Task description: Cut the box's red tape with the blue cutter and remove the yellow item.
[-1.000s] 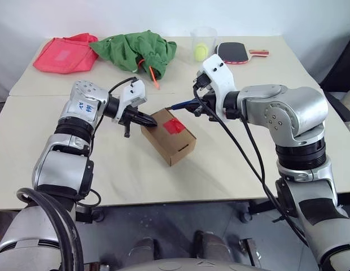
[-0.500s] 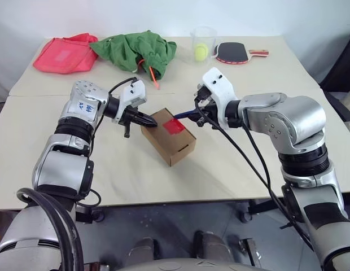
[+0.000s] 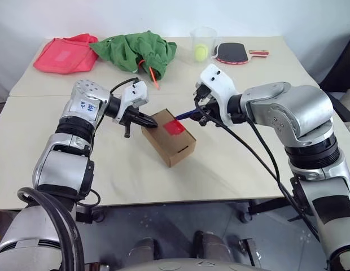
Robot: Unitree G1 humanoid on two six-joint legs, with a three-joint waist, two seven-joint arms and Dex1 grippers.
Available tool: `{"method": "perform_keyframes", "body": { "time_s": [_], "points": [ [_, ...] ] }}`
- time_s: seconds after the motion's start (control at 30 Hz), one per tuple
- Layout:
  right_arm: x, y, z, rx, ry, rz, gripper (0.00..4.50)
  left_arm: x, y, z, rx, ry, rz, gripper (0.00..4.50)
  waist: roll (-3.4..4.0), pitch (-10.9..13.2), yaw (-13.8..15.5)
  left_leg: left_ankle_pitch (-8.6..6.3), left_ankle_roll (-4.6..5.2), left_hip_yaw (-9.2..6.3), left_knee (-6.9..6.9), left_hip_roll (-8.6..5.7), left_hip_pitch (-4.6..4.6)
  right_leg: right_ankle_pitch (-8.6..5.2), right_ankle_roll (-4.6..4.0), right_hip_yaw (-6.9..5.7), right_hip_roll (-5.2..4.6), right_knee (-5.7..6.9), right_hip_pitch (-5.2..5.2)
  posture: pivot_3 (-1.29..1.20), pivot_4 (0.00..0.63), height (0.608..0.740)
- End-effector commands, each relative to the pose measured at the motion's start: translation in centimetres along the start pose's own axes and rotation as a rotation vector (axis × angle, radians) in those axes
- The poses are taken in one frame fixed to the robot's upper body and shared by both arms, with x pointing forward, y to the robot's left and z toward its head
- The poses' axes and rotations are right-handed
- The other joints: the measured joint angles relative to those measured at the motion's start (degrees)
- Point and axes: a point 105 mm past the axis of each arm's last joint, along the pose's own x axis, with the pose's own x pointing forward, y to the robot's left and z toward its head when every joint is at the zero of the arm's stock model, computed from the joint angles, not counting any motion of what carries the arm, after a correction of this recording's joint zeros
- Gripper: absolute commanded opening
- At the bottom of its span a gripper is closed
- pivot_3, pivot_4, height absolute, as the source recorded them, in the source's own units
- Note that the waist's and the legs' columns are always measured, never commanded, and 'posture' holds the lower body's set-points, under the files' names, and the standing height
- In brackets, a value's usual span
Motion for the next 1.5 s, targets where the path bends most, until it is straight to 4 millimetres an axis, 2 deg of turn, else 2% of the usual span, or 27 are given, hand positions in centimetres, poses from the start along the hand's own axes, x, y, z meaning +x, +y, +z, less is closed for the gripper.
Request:
{"method": "perform_keyframes", "body": {
  "time_s": [0.03,0.3,0.9,1.2,1.5],
  "points": [
    [-0.5,-0.2,1.1,-0.038,-0.027,0.0,0.17,0.9,-0.5,-3.0,-0.061,0.18,-0.021,0.04,-0.01,-0.01,0.01,0.0,0.0,0.0,0.02,0.0,0.01,0.0,0.0,0.01,0.0,0.02,0.02,0.0,0.15,0.74],
    [-0.3,0.4,0.7,-0.066,0.016,0.043,0.17,1.5,-0.7,-3.5,-0.091,0.257,-0.032,0.04,0.01,-0.06,-0.01,0.0,0.01,0.02,0.37,0.04,0.02,0.0,0.0,0.09,0.0,0.24,0.05,0.0,0.15,0.74],
    [-0.3,0.8,-1.0,-0.104,0.14,0.103,0.17,1.9,-0.4,-3.8,-0.126,0.255,0.011,0.04,0.01,-0.29,0.13,-0.04,0.07,-0.02,0.67,0.06,0.02,0.0,0.0,0.1,-0.03,0.3,0.18,0.0,0.15,0.74],
    [-1.0,0.2,-1.3,-0.114,0.179,0.104,0.17,2.1,-0.4,-3.9,-0.139,0.249,0.019,0.04,0.04,-0.36,0.17,-0.04,0.08,-0.02,0.71,0.06,0.02,0.0,-0.01,0.11,-0.04,0.31,0.19,0.0,0.15,0.74],
    [-1.8,0.5,-1.9,-0.128,0.218,0.143,0.17,2.3,-0.5,-4.0,-0.146,0.247,0.023,0.04,0.04,-0.39,0.29,-0.05,0.1,-0.02,0.75,0.05,0.02,0.0,-0.01,0.11,-0.07,0.31,0.2,0.0,0.15,0.74]
  ]
}}
